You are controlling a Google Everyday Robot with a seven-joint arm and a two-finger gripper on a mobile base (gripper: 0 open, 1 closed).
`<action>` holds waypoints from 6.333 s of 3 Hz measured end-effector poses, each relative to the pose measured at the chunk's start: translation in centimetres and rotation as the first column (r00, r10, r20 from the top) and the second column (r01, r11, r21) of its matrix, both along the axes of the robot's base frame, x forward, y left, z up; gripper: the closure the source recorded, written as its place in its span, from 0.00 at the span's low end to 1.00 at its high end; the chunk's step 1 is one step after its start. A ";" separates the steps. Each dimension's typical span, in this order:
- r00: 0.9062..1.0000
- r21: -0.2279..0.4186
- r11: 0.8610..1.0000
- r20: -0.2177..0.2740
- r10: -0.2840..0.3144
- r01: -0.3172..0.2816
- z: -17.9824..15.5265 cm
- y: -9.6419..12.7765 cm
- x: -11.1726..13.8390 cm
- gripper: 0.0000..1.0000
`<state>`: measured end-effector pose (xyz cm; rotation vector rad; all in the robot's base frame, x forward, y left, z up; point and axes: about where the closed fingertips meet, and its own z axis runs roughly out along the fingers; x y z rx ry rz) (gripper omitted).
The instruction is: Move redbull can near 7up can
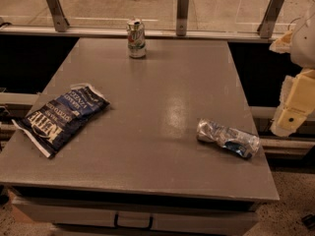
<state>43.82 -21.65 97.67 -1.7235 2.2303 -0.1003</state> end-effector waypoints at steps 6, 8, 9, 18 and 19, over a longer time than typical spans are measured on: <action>0.994 0.099 0.994 -0.099 -0.034 0.044 -10.8 3.4 -0.1 0.00; 0.989 0.139 0.989 -0.144 -0.034 0.054 -14.5 4.6 0.1 0.41; 0.987 0.149 0.987 -0.155 -0.037 0.061 -14.9 4.6 0.5 0.65; 0.993 0.263 0.960 0.086 0.077 -0.097 -9.8 18.1 17.1 1.00; 0.993 0.213 0.974 0.110 0.053 -0.075 -11.0 17.1 21.4 1.00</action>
Offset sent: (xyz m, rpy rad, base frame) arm 0.0087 0.0046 -0.0243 0.0453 0.0088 0.0126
